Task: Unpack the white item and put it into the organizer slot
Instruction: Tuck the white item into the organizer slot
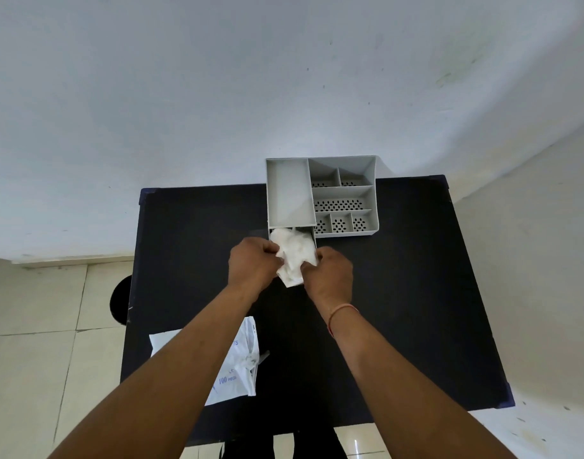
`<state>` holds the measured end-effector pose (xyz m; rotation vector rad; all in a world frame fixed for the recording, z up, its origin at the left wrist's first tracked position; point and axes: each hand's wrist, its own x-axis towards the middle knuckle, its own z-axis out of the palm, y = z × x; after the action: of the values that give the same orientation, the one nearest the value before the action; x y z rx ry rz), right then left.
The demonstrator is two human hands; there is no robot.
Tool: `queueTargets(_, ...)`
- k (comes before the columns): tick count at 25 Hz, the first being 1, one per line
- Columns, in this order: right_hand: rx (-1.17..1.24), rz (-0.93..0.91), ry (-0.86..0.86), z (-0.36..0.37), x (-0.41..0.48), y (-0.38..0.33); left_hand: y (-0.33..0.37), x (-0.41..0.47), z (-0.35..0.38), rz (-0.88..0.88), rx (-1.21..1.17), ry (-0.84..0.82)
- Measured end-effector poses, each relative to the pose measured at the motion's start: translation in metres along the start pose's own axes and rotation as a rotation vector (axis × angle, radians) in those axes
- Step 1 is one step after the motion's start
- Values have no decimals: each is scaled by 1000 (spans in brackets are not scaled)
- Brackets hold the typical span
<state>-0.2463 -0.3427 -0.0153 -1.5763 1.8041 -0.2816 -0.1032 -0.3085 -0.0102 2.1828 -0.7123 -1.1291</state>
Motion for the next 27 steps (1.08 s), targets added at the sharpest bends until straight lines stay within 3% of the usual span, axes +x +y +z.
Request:
queueTargets(3,-236,-64,18,-2,6,-11,15,7,7,226,413,16)
queueTargets(5,-318,-106,14,1,12,-15,26,9,13,311,554,20)
queueTargets(13,-273,-65,-21,11,23,-3,18,5,26,523,937,20)
queueTargets(18,-334,-88,-47,9,24,-8,15,-3,30,662,1064,-84)
queueTargets(21,-411,-110,-132,3,26,-14,18,0,27,624,1063,-98)
queueTargets(24,-488,-174,-187,-7,22,-17,19,-2,20,521,953,-35)
queueTargets(27,-493,-351,-51,-14,13,-11,8,-10,10,491,829,120)
